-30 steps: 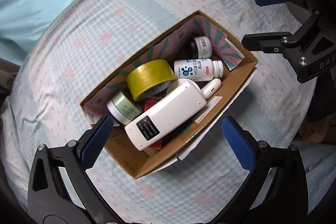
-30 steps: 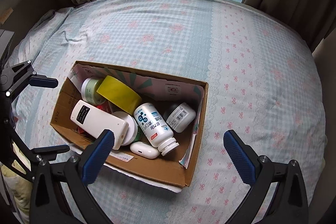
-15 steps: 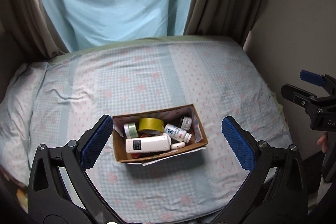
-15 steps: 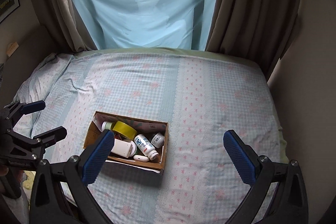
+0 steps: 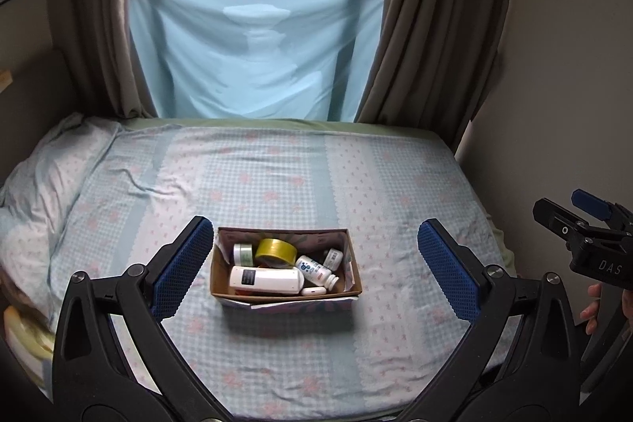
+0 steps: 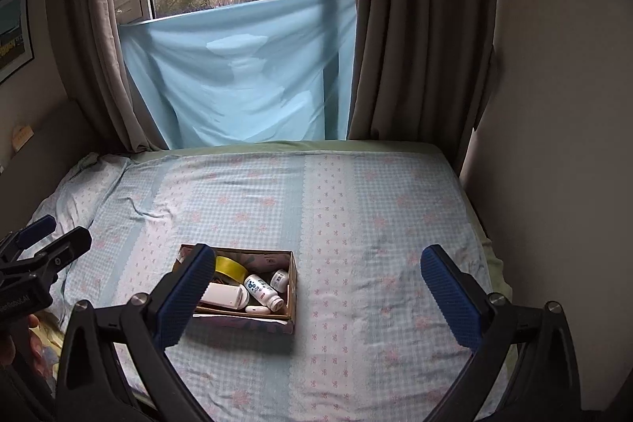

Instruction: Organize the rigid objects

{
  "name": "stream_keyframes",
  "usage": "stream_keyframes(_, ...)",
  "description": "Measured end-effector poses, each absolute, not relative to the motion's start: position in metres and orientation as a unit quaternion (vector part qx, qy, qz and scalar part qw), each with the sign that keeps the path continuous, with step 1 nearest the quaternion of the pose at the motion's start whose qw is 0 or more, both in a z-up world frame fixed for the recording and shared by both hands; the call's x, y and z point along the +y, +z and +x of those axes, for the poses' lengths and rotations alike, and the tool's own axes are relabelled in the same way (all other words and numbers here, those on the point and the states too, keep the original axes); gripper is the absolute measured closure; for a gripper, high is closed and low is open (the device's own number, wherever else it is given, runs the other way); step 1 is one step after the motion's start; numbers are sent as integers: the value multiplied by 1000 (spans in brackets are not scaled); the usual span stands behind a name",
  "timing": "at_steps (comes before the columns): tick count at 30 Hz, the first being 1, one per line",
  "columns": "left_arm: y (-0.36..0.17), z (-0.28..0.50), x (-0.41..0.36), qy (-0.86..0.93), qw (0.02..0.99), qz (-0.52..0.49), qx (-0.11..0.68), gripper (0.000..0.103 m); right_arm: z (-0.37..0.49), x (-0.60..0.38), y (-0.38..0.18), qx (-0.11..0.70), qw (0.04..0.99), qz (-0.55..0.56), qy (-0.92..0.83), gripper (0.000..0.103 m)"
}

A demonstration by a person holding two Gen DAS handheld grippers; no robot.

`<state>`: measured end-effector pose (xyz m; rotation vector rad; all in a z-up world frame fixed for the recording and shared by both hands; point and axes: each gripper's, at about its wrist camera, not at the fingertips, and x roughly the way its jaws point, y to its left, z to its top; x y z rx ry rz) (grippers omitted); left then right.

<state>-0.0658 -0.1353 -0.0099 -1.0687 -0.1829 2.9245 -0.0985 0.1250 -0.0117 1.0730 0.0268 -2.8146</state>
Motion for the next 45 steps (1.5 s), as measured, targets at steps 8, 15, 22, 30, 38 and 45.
stream_keyframes(8,-1,-55,-121,944,12,-326,-42,0,-88,135,-2,10,55,337,-940,0)
stream_keyframes(15,-2,-54,-118,944,17,-325,-45,0,-83,136,3,16,52,329,-943,0)
stream_keyframes(22,0,-52,-117,945,16,-325,-44,0,-84,137,3,16,50,326,-944,0)
stream_keyframes(30,1,-56,-112,944,16,-327,-36,0,-87,140,3,12,49,325,-944,0)
stream_keyframes(38,-1,-58,-109,944,20,-327,-35,0,-89,141,3,12,47,327,-944,0)
stream_keyframes(45,-3,-61,-108,943,24,-329,-39,0,-92,141,3,10,45,327,-944,0)
